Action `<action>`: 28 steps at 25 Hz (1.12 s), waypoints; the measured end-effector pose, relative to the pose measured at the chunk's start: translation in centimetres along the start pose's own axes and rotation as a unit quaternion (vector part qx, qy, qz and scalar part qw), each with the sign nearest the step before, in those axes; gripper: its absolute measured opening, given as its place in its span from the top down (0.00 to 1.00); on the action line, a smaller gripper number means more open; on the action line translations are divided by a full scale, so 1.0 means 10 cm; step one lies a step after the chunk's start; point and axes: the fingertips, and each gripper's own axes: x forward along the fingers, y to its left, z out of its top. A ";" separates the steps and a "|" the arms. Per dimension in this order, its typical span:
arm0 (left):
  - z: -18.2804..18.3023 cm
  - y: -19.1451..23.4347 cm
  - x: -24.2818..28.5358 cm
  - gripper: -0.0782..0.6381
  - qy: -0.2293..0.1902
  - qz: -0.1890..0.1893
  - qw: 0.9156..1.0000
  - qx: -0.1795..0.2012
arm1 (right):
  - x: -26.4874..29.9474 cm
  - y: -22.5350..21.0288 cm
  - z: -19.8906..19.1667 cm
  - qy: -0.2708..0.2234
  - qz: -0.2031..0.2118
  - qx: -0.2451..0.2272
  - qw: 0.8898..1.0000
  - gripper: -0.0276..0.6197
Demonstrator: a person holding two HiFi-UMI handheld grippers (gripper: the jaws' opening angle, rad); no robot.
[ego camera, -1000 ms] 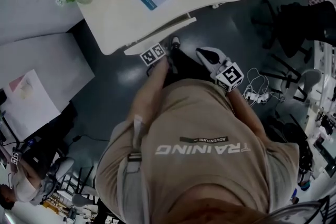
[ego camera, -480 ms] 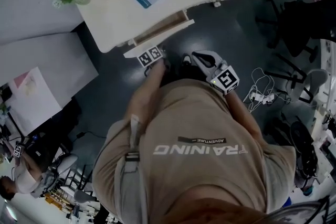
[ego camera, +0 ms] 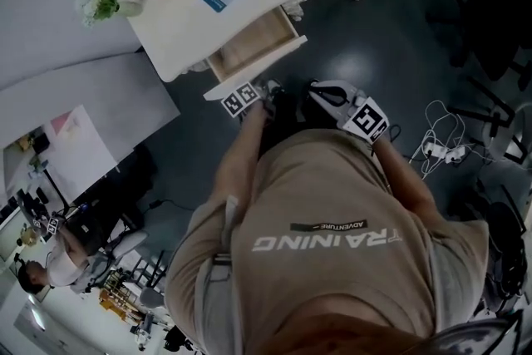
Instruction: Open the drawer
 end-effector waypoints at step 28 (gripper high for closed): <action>-0.62 0.19 -0.42 0.71 0.005 -0.081 0.996 0.048 | -0.34 1.34 -0.44 0.001 -0.102 0.054 0.993 0.97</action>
